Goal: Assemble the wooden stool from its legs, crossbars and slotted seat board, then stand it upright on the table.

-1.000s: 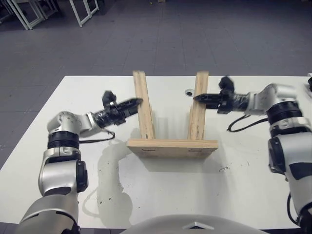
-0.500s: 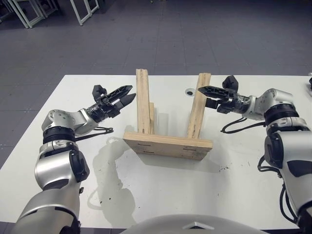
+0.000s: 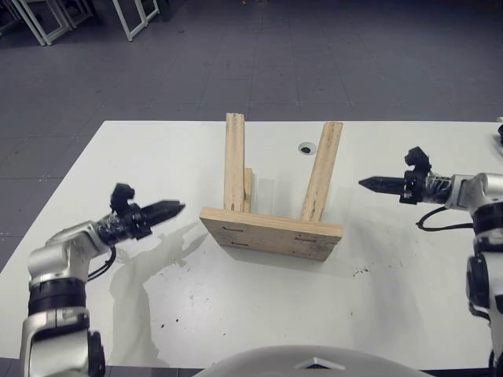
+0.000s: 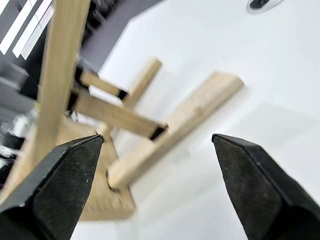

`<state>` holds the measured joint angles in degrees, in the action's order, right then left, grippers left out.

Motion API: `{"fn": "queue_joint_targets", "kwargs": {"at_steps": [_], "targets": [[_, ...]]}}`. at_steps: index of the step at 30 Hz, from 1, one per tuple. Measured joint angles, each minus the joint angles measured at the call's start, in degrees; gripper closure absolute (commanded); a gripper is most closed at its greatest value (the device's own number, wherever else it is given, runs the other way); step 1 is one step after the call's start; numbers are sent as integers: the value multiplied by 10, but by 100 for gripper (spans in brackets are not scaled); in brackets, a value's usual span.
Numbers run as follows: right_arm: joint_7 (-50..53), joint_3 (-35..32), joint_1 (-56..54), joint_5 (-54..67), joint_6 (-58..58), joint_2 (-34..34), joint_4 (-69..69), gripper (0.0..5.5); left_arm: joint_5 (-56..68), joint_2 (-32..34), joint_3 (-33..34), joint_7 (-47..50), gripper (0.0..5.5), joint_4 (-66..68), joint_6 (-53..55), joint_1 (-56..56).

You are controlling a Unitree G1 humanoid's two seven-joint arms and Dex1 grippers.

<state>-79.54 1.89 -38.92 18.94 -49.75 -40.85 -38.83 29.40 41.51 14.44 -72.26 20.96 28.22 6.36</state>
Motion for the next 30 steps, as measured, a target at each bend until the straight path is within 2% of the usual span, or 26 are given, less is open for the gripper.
{"fn": "queue_joint_targets", "kwargs": {"at_steps": [5,10,13,19,22,26,30], "targets": [[-11,41,151,-14,35,-67,266,145,-41,0,-18,-25,240,-56,-126,-62],[-17,95,215,-5,39,-113,533,145,-72,19,-69,-59,154,-106,-175,-60],[16,111,222,10,20,-103,587,145,-78,17,-98,-59,149,-110,-175,-30],[83,148,200,8,9,-60,591,145,-104,-6,-144,-57,149,-63,-198,46],[105,163,191,-9,17,-53,574,145,-107,-10,-162,-66,198,-49,-199,59],[125,175,181,-11,21,-38,560,236,-101,-9,-180,-106,277,-46,-194,64],[138,194,177,-17,47,-10,519,297,-92,8,-191,-141,328,-73,-158,64]]}}
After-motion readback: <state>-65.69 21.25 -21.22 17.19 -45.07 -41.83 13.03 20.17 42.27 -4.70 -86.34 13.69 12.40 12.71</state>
